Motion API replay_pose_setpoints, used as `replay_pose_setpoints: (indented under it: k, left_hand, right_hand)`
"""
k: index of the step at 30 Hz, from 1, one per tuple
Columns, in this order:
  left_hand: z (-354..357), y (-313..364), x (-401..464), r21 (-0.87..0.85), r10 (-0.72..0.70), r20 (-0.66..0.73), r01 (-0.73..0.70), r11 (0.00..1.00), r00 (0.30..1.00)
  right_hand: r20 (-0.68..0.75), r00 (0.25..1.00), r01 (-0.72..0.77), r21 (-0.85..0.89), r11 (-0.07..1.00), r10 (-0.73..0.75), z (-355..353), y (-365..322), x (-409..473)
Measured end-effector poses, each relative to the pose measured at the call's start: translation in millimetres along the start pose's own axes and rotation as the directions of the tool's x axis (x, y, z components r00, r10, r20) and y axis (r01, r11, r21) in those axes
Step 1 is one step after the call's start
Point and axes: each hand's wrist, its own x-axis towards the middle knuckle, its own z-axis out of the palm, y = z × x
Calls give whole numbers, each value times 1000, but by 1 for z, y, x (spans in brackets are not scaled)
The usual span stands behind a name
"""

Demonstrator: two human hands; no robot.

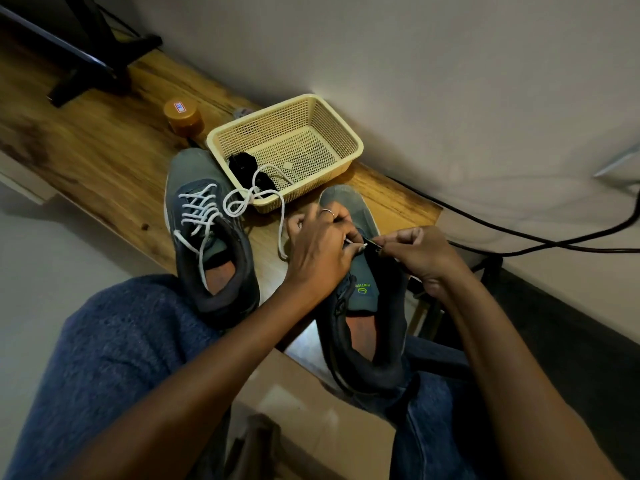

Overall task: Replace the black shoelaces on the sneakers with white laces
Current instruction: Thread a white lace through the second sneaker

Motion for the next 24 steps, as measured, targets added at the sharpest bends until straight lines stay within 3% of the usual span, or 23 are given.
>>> replay_pose_setpoints:
  k: [7,15,24]
  left_hand:
    - [11,-5,-4,-129,-36,-30,32,991,999]
    - [9,-2,-4,64,56,-25,-54,996,998]
    - [13,-6,-6,-25,57,-30,-58,998,998]
  right_hand:
    - [4,1000,12,17,1000,-12,3,1,0]
    - [39,980,199,-248,948,-196,3,2,-1]
    - [66,949,313,-328,892,-309,3,4,-4]
